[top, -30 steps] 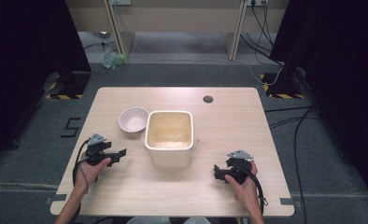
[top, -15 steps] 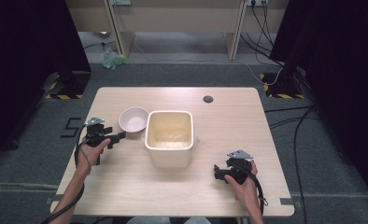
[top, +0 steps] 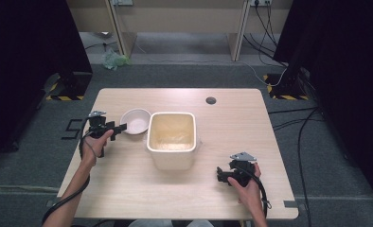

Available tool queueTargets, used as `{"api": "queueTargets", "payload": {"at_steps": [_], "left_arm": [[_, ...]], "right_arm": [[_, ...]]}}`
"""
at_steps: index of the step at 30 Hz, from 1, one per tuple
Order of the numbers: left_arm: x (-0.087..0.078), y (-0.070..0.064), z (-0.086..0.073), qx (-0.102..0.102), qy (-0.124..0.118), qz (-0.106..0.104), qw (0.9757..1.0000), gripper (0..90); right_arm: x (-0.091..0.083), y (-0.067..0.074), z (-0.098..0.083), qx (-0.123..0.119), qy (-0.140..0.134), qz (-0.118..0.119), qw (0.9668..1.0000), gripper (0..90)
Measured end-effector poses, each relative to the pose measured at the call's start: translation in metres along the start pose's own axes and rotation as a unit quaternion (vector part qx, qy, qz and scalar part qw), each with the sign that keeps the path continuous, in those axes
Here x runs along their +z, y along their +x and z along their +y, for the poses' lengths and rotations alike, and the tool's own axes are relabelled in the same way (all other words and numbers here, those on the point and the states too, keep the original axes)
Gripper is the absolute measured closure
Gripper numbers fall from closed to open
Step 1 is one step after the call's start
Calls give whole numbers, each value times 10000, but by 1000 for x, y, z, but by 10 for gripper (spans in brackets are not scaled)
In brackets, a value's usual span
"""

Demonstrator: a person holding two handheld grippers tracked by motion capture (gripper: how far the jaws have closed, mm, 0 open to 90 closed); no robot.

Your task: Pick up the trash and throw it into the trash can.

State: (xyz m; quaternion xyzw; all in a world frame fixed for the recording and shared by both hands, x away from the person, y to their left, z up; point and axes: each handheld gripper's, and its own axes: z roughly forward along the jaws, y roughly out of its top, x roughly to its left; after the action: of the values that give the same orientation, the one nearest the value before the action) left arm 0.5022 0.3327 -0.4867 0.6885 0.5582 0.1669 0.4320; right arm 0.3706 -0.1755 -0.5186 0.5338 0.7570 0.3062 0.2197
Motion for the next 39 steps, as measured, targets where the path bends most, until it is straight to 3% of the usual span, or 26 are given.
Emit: {"api": "queueTargets", "payload": {"at_steps": [6,10,13,16,19,24,28,39], "left_arm": [[17,0,0,-141,128,76,9998,378],[25,-2,-1,-265,188,-8,9995,411],[29,-5,0,-216,289,69,9993,489],[29,-8,0,-103,301,160,9994,639],[25,-12,0,-9,208,116,9997,752],[13,-20,4,116,-40,-90,9999,829],[-1,-26,10,426,-180,-186,9988,835],[-28,-27,14,499,-394,-246,9977,837]], "right_arm": [[0,0,0,4,1,0,10000,2],[0,0,0,4,0,1,10000,2],[0,0,0,-4,-2,0,10000,2],[0,0,0,3,1,1,10000,3],[0,0,0,-4,-2,0,10000,2],[0,0,0,4,0,0,10000,2],[0,0,0,14,4,1,10000,2],[0,0,0,-5,0,1,10000,2]]}}
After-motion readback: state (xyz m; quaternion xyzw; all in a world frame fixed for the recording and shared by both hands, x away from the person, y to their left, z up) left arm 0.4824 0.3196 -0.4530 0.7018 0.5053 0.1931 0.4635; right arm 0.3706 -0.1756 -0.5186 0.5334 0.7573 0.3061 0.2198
